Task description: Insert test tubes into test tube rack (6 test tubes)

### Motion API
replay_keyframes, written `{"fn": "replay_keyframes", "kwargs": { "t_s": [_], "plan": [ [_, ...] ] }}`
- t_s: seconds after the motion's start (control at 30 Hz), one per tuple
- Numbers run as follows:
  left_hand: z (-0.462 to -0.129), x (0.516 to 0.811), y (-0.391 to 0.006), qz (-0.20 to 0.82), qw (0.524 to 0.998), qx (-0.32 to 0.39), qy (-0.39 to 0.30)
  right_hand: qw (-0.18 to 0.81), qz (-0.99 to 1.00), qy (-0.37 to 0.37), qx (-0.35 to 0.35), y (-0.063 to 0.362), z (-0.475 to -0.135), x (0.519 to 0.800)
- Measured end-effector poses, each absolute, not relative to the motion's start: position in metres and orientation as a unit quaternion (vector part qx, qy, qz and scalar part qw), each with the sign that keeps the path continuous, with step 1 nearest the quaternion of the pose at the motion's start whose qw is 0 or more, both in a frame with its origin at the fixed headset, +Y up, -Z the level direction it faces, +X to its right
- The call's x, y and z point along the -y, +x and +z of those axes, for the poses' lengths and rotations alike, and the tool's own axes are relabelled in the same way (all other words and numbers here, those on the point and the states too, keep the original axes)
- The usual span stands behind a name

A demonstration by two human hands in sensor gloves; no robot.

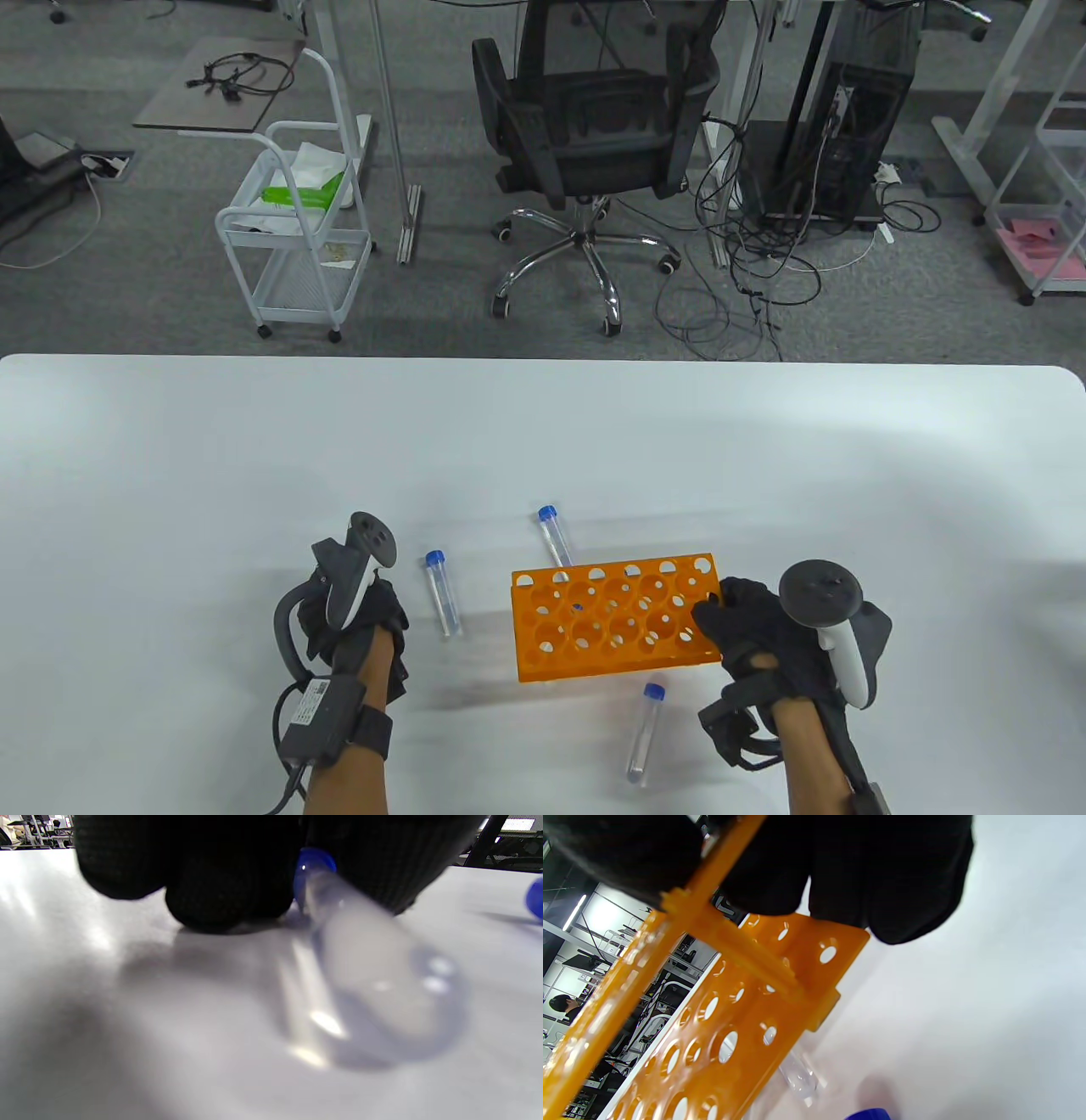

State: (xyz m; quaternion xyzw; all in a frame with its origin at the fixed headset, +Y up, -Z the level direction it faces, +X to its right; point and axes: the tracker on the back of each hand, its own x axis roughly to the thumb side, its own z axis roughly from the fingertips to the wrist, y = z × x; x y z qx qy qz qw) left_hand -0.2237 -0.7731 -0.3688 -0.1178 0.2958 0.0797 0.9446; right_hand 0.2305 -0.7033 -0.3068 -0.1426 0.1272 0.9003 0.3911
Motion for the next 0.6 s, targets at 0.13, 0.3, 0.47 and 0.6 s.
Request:
{"fn": "replay_keyframes", "kwargs": {
  "t_s": [0.13,0.3,0.47,0.6],
  "plan": [
    [-0.366,0.771,-0.228,0.105,0.942,-0.297,-0.112,0.390,0.901,-0.141,-0.128,0.229,-0.307,0.704],
    [-0.361,0.759,-0.229,0.143,0.942,-0.292,-0.086,0.388,0.901,-0.141,-0.130,0.228,-0.307,0.704],
    [-0.359,0.741,-0.220,0.164,0.949,-0.265,-0.056,0.388,0.901,-0.141,-0.133,0.227,-0.307,0.704],
    [-0.356,0.722,-0.210,0.174,0.955,-0.238,0.014,0.389,0.900,-0.141,-0.135,0.227,-0.306,0.704]
  ]
}}
